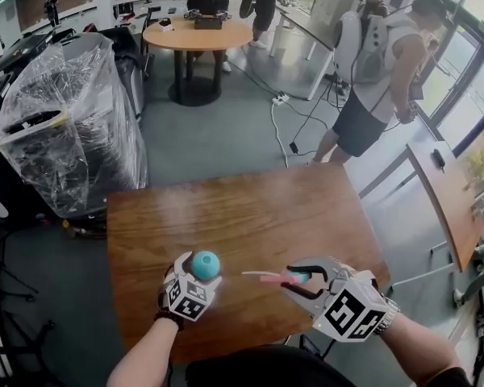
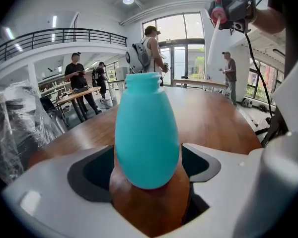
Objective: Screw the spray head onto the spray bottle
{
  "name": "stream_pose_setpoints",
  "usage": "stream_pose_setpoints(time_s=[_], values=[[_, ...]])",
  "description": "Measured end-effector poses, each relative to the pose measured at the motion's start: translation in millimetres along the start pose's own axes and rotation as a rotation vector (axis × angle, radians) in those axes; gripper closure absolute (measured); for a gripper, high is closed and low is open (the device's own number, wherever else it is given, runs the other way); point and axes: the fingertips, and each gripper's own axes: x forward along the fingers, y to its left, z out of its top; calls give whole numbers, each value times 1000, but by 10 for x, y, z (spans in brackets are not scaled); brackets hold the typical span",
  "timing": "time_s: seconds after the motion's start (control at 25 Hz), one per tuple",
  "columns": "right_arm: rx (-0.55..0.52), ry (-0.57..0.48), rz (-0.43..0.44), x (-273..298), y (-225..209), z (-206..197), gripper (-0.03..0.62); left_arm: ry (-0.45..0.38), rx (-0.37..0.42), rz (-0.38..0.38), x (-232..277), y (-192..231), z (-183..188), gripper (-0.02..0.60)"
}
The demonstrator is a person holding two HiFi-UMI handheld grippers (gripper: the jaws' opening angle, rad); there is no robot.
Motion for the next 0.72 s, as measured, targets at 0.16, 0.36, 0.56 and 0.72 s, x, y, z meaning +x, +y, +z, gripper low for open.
stream_pose_setpoints(time_s=[0.16,0.36,0.56,0.72], values=[[4,-9,-5,-30,-16,25,470,17,26,13,40,-1,-3,163],[-9,-28,-9,-21,-28,117,470,59,96,53,-8,39,14,170],[-23,-55,-12,-21,-48,185,470,155,243,85,-149,1,81,174],[-32,-73,-15,-15,-60,223,470,219,350,90,-262,-79,181,175]])
